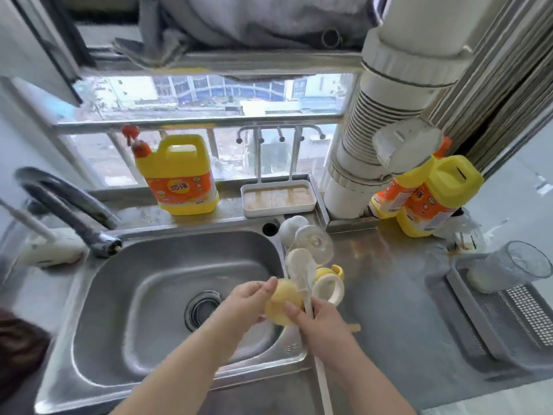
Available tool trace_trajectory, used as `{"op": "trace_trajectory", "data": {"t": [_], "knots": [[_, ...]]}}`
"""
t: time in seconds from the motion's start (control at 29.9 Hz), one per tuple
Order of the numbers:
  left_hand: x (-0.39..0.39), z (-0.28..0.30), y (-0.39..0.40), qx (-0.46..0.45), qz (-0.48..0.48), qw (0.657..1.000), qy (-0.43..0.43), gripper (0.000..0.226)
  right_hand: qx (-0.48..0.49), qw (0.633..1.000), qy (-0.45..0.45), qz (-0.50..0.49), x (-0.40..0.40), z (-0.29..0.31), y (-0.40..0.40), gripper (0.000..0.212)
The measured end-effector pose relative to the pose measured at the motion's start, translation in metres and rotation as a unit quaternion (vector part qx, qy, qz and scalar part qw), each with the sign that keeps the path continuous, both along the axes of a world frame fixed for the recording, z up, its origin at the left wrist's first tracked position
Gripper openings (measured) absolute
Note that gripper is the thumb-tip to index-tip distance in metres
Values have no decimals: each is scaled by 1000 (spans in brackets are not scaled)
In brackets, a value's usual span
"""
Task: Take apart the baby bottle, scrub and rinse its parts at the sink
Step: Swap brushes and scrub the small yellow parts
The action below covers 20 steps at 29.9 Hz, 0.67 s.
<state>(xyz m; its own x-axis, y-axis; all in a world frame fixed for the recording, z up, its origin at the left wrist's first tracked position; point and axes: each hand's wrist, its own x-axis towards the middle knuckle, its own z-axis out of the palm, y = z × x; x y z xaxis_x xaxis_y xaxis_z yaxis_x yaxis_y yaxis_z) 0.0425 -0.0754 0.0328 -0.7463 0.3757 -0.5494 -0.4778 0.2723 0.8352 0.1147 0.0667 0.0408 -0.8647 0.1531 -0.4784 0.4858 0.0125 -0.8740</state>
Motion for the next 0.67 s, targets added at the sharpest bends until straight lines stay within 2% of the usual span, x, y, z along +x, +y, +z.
{"op": "trace_trajectory", "data": {"t": [0.03, 0.1, 0.17, 0.23, 0.3, 0.43, 0.53, 0.67], "knots": [[-3, 4, -13, 37, -1, 998, -42, 45, 5, 1000, 8, 26, -6, 6, -9, 10], [-9, 12, -37, 109, 20, 992, -68, 35, 35, 997, 17, 67, -17, 15, -26, 14], [-14, 17, -54, 153, 60, 984, -66, 25, 94, 991, 26, 88, -27, 20, -40, 14], [-20, 20, -66, 180, 106, 976, -55, 30, 158, 983, 40, 86, -36, 25, -48, 13], [-25, 24, -76, 192, 138, 971, -31, 20, 218, 970, 64, 82, -41, 30, -54, 17], [-32, 34, -84, 242, 154, 958, -23, 8, 332, 924, 120, 149, -52, 41, -66, 24], [-37, 42, -87, 285, 176, 942, -27, 12, 354, 924, 116, 91, -67, 44, -65, 23], [-48, 49, -94, 315, 182, 931, -28, 22, 367, 904, 170, 140, -72, 55, -69, 30]]}}
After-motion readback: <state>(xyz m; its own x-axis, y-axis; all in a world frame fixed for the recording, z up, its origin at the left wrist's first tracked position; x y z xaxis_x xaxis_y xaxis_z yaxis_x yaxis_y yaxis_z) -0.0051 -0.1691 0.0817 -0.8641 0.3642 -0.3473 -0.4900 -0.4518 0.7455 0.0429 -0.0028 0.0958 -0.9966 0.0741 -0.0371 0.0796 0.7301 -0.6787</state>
